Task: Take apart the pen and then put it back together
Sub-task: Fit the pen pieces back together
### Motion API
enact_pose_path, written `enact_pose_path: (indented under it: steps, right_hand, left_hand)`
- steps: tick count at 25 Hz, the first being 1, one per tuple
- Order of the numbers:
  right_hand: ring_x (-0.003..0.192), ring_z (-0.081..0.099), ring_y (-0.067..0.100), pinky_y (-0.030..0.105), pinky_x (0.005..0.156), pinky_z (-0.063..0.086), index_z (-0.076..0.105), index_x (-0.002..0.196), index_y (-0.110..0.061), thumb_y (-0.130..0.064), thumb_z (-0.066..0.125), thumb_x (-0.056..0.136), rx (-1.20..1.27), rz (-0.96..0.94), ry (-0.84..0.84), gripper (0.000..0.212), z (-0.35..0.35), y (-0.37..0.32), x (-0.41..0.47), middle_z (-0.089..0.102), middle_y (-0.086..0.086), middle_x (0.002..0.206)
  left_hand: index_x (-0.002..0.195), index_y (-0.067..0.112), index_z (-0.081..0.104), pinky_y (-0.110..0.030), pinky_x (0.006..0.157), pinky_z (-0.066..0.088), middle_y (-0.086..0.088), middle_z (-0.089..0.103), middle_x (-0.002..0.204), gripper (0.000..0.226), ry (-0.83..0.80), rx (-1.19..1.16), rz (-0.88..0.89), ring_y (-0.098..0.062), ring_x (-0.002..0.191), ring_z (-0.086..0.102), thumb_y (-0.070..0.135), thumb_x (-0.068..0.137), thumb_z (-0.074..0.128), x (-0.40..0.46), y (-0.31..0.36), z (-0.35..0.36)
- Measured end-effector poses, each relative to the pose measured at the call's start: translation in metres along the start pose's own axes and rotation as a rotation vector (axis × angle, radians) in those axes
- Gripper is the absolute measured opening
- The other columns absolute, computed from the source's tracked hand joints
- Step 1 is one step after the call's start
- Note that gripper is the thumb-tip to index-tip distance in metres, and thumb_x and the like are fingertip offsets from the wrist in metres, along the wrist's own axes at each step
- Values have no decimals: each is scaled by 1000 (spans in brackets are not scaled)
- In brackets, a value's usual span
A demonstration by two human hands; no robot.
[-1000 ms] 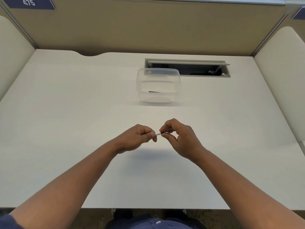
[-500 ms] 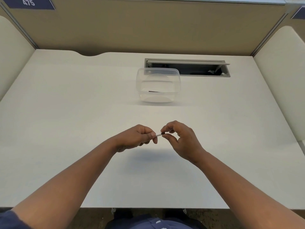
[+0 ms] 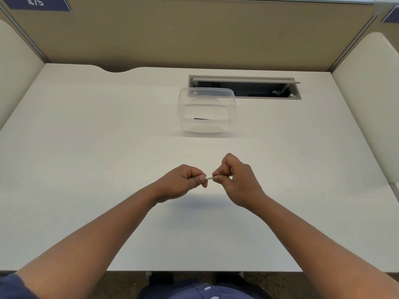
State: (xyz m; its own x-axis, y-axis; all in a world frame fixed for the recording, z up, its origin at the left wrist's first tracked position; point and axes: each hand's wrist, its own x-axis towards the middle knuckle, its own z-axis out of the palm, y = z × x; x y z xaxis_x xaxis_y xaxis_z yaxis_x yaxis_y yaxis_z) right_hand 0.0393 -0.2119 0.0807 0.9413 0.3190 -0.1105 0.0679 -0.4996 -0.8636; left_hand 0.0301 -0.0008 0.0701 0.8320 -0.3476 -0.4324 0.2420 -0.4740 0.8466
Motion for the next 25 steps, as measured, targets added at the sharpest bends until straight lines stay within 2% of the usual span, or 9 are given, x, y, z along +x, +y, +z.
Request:
enact_pose_path:
  steps: [3,5,6,8,11,14,17,21,25]
  right_hand:
    - [73,59,19,31,69,47,34,83,-19,6,65,83,269,279,-52,39,-3,-1,7,71,1,73]
    - [74,57,26,32,68,47,36,89,-17,10,62,83,470,424,-104,39,-7,-2,8,71,6,74]
    - [74,58,25,32,68,49,40,92,-15,10,63,84,475,413,-118,35,-8,-2,9,72,7,74]
    - [75,62,19,33,72,52,55,98,-15,1,67,87,302,254,-120,22,-6,2,9,72,5,77]
    - [76,60,16,32,70,50,72,100,-16,-13,66,94,-135,-159,-84,9,-2,15,6,69,2,84]
    - [75,58,25,38,64,52,72,99,-12,-23,56,99,-459,-480,-44,19,2,30,5,68,3,85]
    - [74,58,27,38,63,52,70,99,-9,-26,50,100,-521,-549,11,27,5,34,3,68,4,87]
    - [78,63,21,30,69,51,72,99,-5,-12,64,94,-265,-450,77,11,7,29,1,72,4,88]
    - [78,62,17,22,72,48,73,98,-5,-7,67,91,-249,-481,57,9,4,28,0,73,3,90]
  left_hand:
    - [92,30,71,-32,63,41,8,60,73,26,153,397,66,-12,62,45,38,102,48,-1,1,8]
    - [97,31,69,-33,65,46,8,66,81,25,220,602,123,-11,70,53,39,102,45,-4,1,12]
    - [98,32,68,-34,66,47,8,66,82,26,222,608,122,-12,72,54,40,103,44,-4,0,12]
    - [95,34,68,-33,65,45,9,63,76,26,184,487,66,-9,66,50,43,102,45,-4,0,8]
    - [87,32,70,-32,63,39,15,52,63,28,102,318,32,-8,58,41,40,103,47,-1,-1,0]
    - [85,27,71,-29,64,35,15,43,61,33,3,187,15,-11,62,38,37,104,47,-2,1,-3]
    - [86,21,73,-31,68,33,1,42,73,34,-71,52,-27,-14,70,38,36,104,48,-4,3,-5]
    - [84,21,74,-24,61,32,5,44,69,34,-106,-17,-60,-8,59,37,35,103,50,-4,8,-8]
    - [84,21,73,-23,55,26,9,42,63,33,-187,-83,-100,-11,57,30,34,104,50,-4,9,-12]
